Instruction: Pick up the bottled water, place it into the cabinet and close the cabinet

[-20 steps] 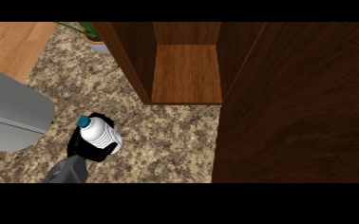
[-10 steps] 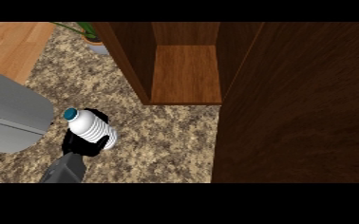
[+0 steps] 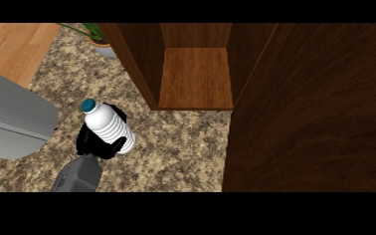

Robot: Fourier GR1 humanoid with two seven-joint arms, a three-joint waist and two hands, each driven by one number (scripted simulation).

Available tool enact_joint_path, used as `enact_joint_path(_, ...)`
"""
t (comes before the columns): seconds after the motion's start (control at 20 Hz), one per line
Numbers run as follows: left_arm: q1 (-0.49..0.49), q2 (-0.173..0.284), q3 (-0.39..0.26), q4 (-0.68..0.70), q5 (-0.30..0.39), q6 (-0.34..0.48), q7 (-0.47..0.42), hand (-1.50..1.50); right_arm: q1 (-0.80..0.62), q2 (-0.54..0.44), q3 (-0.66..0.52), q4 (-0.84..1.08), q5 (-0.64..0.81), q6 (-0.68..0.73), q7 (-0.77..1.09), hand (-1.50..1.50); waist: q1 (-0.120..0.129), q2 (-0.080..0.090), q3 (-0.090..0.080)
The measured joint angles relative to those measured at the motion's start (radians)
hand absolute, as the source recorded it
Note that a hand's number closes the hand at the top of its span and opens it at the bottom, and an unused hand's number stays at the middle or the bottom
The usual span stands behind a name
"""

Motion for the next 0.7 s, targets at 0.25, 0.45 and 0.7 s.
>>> enact_joint_path(0.25, 0.009, -0.034, -0.133, -0.145, 0.027, 0.147, 0.026, 1.5, -0.015, -0.002, 0.01, 0.025, -0.001, 0.003, -0.007, -1.5, -0.004, 0.001, -0.001)
enact_joint_path(0.45, -0.012, -0.043, -0.207, -0.256, 0.038, 0.262, 0.087, 1.5, 0.009, -0.006, 0.023, 0.018, -0.001, 0.002, -0.019, -1.5, -0.007, 0.001, -0.001)
enact_joint_path(0.7, -0.047, -0.027, -0.287, -0.295, 0.049, 0.439, 0.109, 1.5, -0.01, -0.01, 0.03, 0.002, -0.004, -0.009, 0.006, -1.5, -0.005, 0.004, -0.003)
